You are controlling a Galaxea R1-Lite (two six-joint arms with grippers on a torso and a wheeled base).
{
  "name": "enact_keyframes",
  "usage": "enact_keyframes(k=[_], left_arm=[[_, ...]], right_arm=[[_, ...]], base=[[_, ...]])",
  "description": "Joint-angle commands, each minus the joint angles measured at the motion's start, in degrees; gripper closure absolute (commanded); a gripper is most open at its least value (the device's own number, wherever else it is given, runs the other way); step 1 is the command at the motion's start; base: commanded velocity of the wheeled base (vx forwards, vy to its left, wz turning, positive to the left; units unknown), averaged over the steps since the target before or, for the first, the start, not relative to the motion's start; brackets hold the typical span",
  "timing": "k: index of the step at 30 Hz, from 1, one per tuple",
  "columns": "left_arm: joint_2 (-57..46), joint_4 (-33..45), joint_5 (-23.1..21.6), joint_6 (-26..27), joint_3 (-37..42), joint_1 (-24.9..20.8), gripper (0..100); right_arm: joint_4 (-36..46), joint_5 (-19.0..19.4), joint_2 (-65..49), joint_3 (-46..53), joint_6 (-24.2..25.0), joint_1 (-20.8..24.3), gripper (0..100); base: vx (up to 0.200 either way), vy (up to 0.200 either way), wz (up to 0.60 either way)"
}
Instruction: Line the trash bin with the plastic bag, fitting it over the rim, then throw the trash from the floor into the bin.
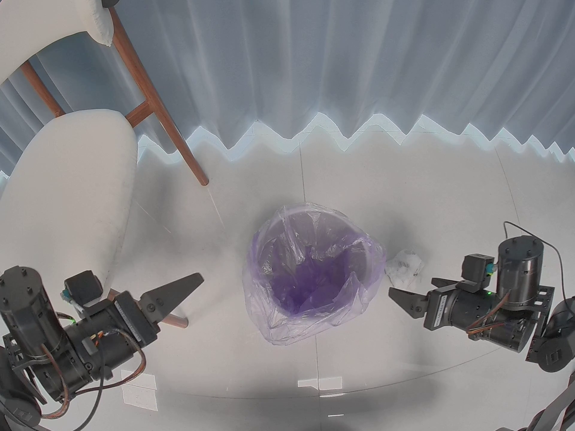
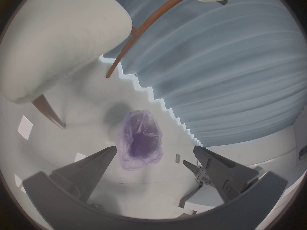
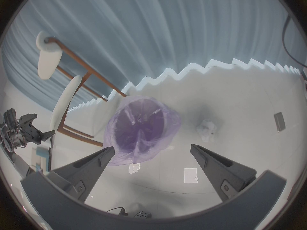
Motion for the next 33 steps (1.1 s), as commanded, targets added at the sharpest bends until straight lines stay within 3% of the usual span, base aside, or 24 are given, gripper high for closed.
enact_keyframes(k=[1, 9, 16, 33], left_arm=[[-5.37, -0.83, -0.18, 2.26, 4.39, 1.75, 0], [-7.13, -0.83, 0.17, 2.52, 4.65, 5.09, 0], [-13.11, -0.92, 0.26, 2.43, 10.36, 8.69, 0], [-14.25, -0.92, 0.17, 2.52, 12.03, 9.48, 0]], right_arm=[[-0.69, 0.41, 7.55, -3.13, -1.20, 3.23, 0], [-0.69, 0.32, 13.79, -8.14, -3.74, 4.90, 0], [-0.69, 0.14, 20.47, -13.76, -3.48, 4.81, 0], [-0.51, -3.02, 27.68, -22.99, -3.04, 4.28, 0]], base=[[0.000, 0.000, 0.00], [0.000, 0.000, 0.00], [0.000, 0.000, 0.00], [0.000, 0.000, 0.00]])
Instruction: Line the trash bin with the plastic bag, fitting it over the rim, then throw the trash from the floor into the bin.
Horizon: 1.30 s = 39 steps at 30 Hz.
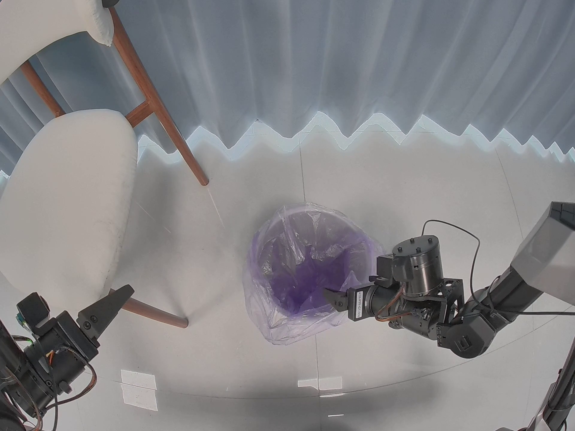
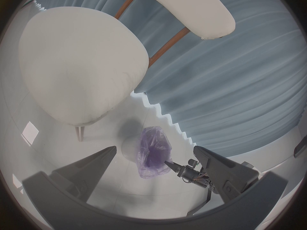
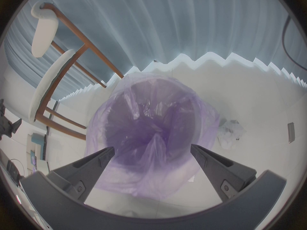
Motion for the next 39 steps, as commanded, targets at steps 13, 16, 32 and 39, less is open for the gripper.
enact_keyframes(k=[13, 16, 32, 39], left_arm=[[0.09, 0.60, -0.14, -0.12, 1.04, -0.07, 0], [0.09, 0.69, -0.14, -0.12, 1.04, -0.24, 0], [-0.17, 1.04, 0.04, -0.03, 1.04, -0.42, 0], [-0.26, 1.13, 0.21, 0.06, 1.04, -0.24, 0]], right_arm=[[0.24, -2.55, 0.00, -1.23, 0.98, 0.19, 100], [0.24, -3.78, -2.20, 2.11, 2.30, 1.42, 100], [2.61, -3.69, -7.65, 16.79, 3.53, 2.39, 100], [2.78, -3.69, -4.66, 16.26, 3.61, 2.48, 100]], base=[[0.000, 0.000, 0.00], [0.000, 0.000, 0.00], [0.000, 0.000, 0.00], [0.000, 0.000, 0.00]])
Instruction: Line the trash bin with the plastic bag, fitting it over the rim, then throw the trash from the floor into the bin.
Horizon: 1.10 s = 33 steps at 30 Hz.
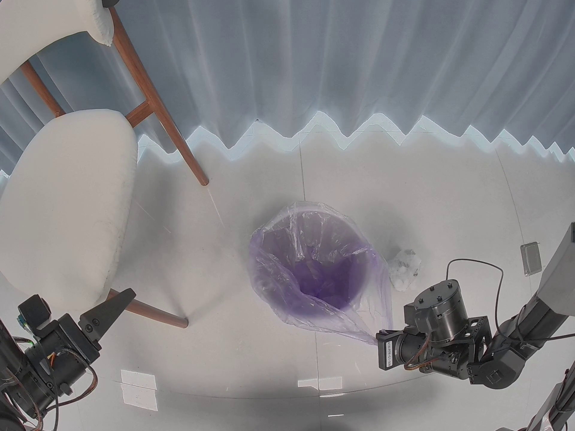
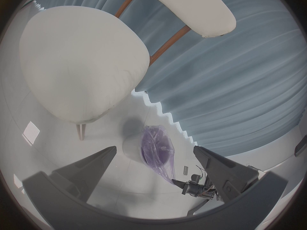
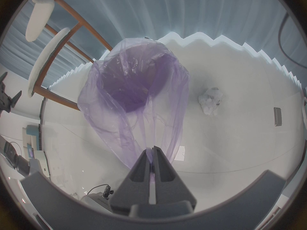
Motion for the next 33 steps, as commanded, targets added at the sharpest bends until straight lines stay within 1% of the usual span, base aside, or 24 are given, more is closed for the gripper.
enact_keyframes(k=[1, 8, 18, 22, 33], left_arm=[[-0.03, 0.04, 0.10, -0.02, 1.01, 0.26, 0], [0.06, 0.13, 0.10, -0.02, 1.01, 0.26, 0], [0.06, 0.66, 0.10, -0.02, 1.01, 0.26, 0], [0.14, 1.01, 0.10, -0.02, 1.01, 0.35, 0], [0.14, 2.33, 0.10, -0.11, 1.01, 0.35, 0]], right_arm=[[-0.07, 0.01, 1.65, -0.27, -0.01, 0.05, 100], [-0.07, 0.18, 5.78, -1.50, 0.08, 1.90, 100], [-0.07, 0.01, 13.61, -7.92, -0.18, 3.83, 100], [-0.07, -0.08, 17.47, -10.55, -0.36, 3.83, 100], [-0.16, -0.17, 23.71, -16.97, -0.36, 2.69, 100]], base=[[0.000, 0.000, 0.00], [0.000, 0.000, 0.00], [0.000, 0.000, 0.00], [0.000, 0.000, 0.00], [0.000, 0.000, 0.00]])
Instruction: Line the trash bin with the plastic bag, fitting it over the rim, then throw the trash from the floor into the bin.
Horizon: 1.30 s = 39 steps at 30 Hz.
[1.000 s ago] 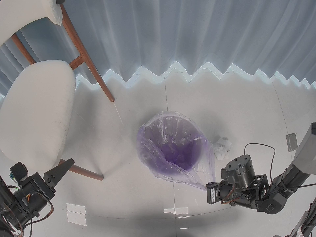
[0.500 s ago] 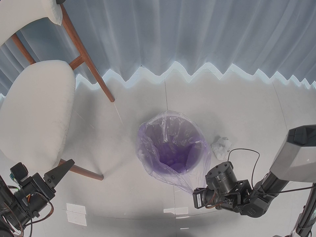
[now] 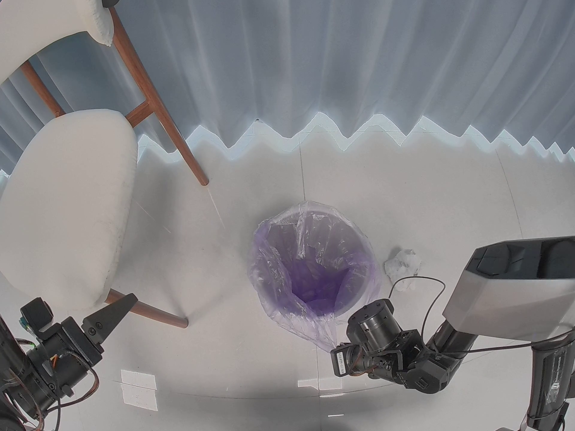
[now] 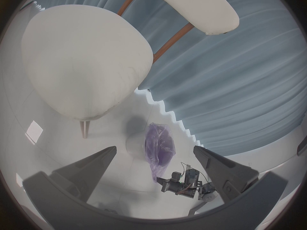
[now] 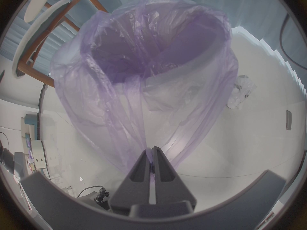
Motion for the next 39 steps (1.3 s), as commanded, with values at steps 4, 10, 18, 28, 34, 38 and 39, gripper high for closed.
enact_keyframes(k=[4, 10, 18, 28, 34, 38, 39], left_arm=[[0.31, 0.35, 0.02, -0.09, 1.01, -0.02, 0], [0.40, 0.70, 0.02, 0.00, 1.01, -0.02, 0], [0.48, 0.70, -0.07, -0.09, 1.01, -0.02, 0], [1.28, 0.53, -0.78, -0.26, 1.01, -0.19, 0], [3.03, 0.53, -0.95, -0.18, -0.75, -2.04, 0], [5.14, 0.53, -1.04, 0.00, -1.27, -4.24, 0], [5.14, 0.53, -1.04, 0.00, -1.27, -4.24, 0]], right_arm=[[-0.02, -0.04, 5.23, -4.89, -0.19, -1.41, 100], [0.07, -0.04, 6.81, -6.38, 0.25, -2.29, 100], [-0.02, 0.14, 6.73, -6.47, 0.07, -2.02, 0], [-0.29, -0.12, -2.85, -3.66, 3.32, 1.84, 0], [-0.20, -0.91, -10.59, 2.67, 6.58, 1.93, 0], [-0.29, -0.91, -17.71, 10.40, 6.75, 1.84, 0], [-0.29, -0.91, -17.71, 10.40, 6.75, 1.84, 0]], base=[[0.000, 0.000, 0.00], [0.000, 0.000, 0.00], [0.000, 0.000, 0.00], [0.000, 0.000, 0.00], [0.000, 0.000, 0.00], [0.000, 0.000, 0.00], [0.000, 0.000, 0.00]])
